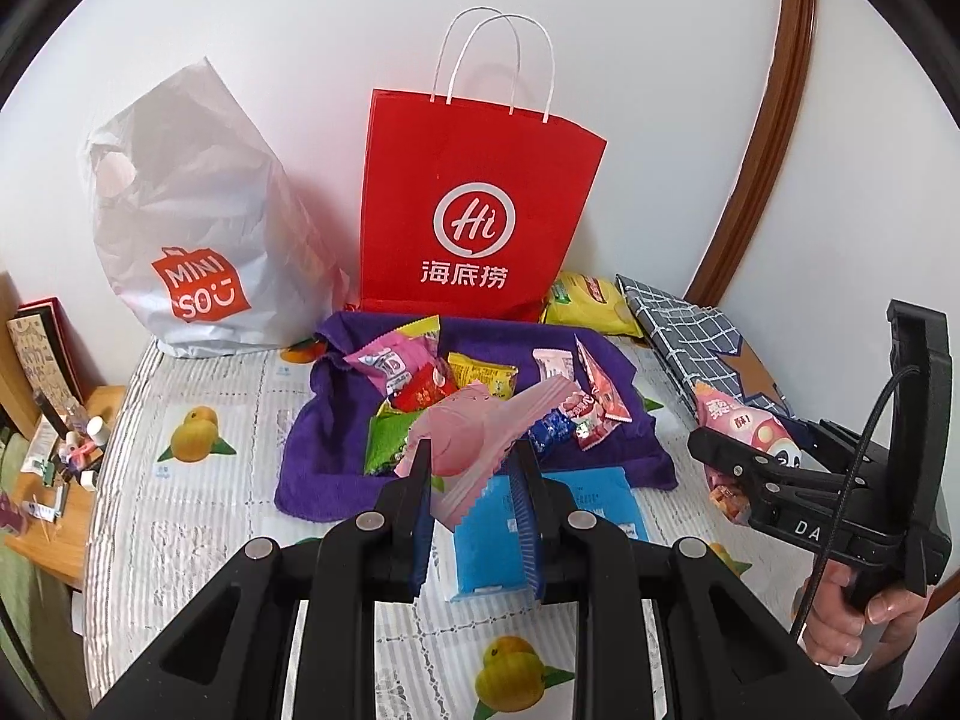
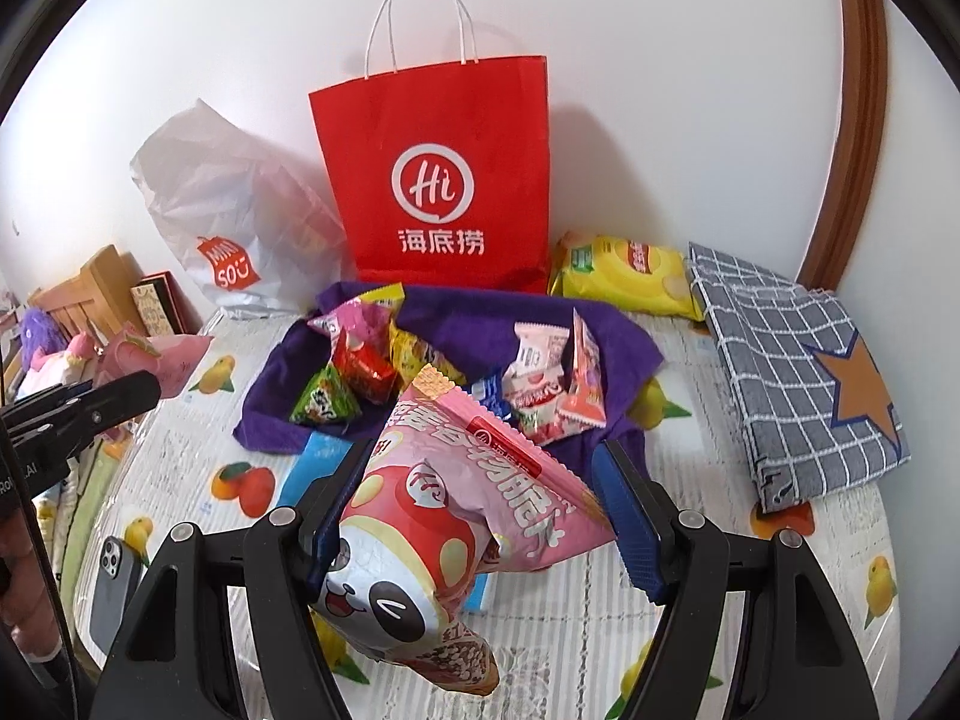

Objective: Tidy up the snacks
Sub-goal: 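Carry both packets up over the purple towel with both tools, then lower both held packets toward the towel with both tools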

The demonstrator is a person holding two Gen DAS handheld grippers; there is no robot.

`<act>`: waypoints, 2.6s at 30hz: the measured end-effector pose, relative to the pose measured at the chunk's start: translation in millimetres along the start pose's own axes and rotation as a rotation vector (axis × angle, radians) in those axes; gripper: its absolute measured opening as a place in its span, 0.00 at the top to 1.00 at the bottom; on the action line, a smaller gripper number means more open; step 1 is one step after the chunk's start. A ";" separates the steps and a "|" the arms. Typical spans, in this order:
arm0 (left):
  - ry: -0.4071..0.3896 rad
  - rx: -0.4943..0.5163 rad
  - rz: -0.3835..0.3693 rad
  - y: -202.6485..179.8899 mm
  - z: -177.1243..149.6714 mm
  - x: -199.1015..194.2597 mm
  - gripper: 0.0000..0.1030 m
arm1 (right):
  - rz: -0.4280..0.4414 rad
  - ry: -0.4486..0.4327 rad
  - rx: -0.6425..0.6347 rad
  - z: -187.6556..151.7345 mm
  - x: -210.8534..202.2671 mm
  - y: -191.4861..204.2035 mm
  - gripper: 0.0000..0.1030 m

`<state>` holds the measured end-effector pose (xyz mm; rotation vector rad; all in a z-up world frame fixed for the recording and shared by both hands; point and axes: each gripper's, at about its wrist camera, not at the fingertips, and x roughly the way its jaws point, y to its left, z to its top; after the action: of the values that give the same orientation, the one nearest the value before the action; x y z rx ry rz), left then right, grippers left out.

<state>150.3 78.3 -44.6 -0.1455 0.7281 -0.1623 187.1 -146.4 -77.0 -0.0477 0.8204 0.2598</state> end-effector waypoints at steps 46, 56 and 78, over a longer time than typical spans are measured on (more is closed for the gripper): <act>-0.032 0.007 0.017 -6.3 68.7 46.7 0.78 | 0.064 -0.086 0.049 81.8 38.9 -21.4 0.30; -0.020 0.003 -0.006 -10.6 83.6 72.9 0.78 | 0.060 -0.085 0.072 95.4 57.1 -34.3 0.30; 0.051 -0.074 0.049 25.6 103.8 139.5 0.78 | 0.045 0.035 0.037 98.0 136.7 -61.8 0.30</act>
<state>325.0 83.6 -63.4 -0.1945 0.7880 -0.0923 361.8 -163.5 -113.2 0.0009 0.8614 0.2867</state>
